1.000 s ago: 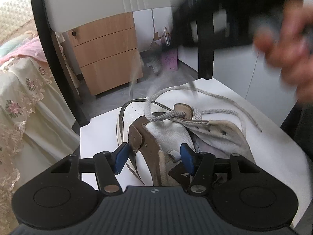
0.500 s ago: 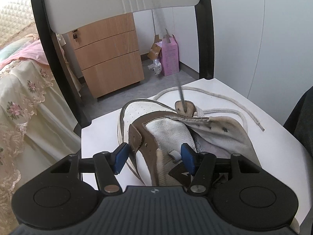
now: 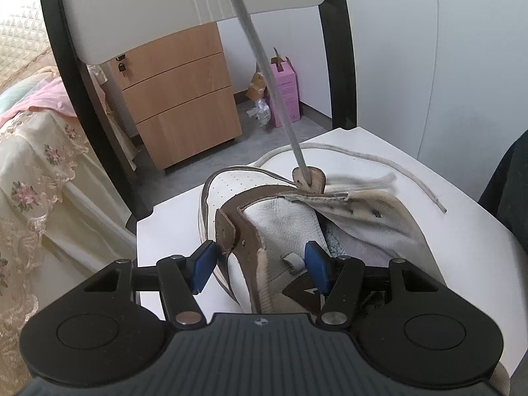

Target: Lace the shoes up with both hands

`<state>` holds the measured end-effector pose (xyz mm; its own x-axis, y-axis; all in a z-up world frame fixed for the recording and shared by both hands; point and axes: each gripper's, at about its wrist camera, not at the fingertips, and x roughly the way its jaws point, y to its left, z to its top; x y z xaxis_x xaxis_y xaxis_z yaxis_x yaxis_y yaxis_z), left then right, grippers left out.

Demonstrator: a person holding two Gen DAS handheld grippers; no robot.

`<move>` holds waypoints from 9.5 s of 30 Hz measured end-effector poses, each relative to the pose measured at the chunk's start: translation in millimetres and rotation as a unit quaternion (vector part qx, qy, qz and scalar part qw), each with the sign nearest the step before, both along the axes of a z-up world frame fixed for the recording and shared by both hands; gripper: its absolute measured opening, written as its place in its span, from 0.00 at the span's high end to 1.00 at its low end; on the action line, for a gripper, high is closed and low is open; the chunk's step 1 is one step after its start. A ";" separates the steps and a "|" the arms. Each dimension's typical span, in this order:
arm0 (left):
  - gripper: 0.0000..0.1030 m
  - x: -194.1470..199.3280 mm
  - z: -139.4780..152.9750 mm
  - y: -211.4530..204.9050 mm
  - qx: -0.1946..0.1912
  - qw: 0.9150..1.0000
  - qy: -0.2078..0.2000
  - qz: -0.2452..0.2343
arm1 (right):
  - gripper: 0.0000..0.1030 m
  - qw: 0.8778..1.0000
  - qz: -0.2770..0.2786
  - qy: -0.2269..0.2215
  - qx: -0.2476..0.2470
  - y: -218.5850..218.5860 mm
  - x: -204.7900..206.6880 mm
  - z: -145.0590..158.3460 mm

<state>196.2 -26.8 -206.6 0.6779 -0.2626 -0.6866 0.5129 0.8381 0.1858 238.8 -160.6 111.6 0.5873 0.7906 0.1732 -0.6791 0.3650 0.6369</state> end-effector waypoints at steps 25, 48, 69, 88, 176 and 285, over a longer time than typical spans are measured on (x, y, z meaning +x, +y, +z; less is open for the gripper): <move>0.39 -73.4 114.4 126.9 -0.426 0.875 0.185 0.135 | 0.99 0.983 -0.042 0.070 -0.165 -47.9 -72.9 -87.2; 0.56 -36.8 59.9 103.0 -0.623 0.631 0.413 0.206 | 0.98 0.943 0.048 0.003 -0.330 -46.2 -182.7 -148.9; 0.95 -15.0 41.9 61.2 -0.602 0.616 0.441 0.250 | 0.98 0.944 0.059 0.008 -0.324 -87.4 -196.8 -147.3; 0.97 -3.4 78.2 109.3 -0.477 0.784 0.304 0.256 | 0.69 0.873 0.057 0.063 -0.480 -113.8 -128.6 -169.4; 0.97 53.8 476.4 17.8 -0.355 0.921 -0.150 0.066 | 0.98 0.937 -0.236 -0.188 -0.178 -40.5 -46.9 220.1; 0.74 -41.9 16.5 22.1 -0.087 0.995 -0.020 0.032 | 0.98 0.794 0.001 0.045 -0.606 56.2 -26.4 -250.8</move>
<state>154.4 -4.7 -190.1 0.7232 -0.3300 -0.6068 0.4519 0.8904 0.0544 212.4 -104.4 -139.2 0.5527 0.3448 -0.7587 -0.6517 0.7462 -0.1356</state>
